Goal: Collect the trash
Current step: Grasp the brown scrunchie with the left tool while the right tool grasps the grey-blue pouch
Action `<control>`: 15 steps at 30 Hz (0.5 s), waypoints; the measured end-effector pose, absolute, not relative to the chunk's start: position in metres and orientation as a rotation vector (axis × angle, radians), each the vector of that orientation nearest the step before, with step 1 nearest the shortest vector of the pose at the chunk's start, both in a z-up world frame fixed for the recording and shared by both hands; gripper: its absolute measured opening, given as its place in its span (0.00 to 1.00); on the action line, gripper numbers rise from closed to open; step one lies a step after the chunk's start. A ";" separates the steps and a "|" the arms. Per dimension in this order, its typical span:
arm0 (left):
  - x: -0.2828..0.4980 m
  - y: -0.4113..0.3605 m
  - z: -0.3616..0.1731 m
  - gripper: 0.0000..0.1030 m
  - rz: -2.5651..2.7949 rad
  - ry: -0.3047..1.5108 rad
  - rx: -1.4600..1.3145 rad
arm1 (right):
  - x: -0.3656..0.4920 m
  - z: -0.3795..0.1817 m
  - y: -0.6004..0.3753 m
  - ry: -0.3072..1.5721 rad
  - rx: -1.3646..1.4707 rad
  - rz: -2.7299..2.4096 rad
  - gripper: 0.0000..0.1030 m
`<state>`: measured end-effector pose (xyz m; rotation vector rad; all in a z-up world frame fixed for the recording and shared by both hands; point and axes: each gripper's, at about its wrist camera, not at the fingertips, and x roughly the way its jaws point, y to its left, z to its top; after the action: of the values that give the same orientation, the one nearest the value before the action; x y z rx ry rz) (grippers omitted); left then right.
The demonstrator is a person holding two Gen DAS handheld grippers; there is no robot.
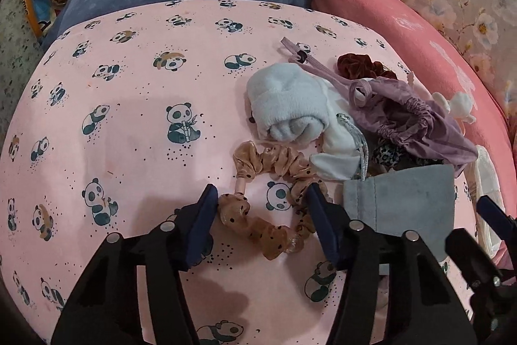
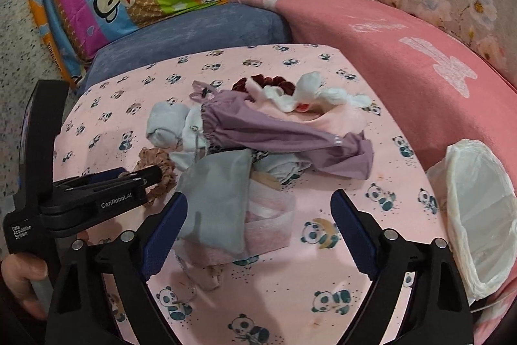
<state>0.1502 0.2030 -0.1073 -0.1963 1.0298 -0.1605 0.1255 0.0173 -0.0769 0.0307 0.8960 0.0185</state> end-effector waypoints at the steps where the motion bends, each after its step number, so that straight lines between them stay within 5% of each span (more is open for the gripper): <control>1: 0.150 0.204 -0.107 0.42 -0.170 1.031 -0.200 | 0.127 -0.080 0.020 0.906 0.026 0.023 0.77; 5: 0.150 0.208 -0.107 0.17 -0.200 1.041 -0.218 | 0.130 -0.093 0.029 0.949 0.025 0.051 0.55; 11: 0.144 0.213 -0.097 0.11 -0.204 1.021 -0.226 | 0.127 -0.096 0.035 0.961 0.033 0.088 0.07; 15: 0.139 0.211 -0.078 0.11 -0.209 0.983 -0.221 | 0.121 -0.079 0.033 0.917 0.041 0.104 0.06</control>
<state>0.1385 0.2113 -0.0782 -0.2213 0.9827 -0.2088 0.1210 0.0334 -0.0786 0.0411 0.9167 0.1038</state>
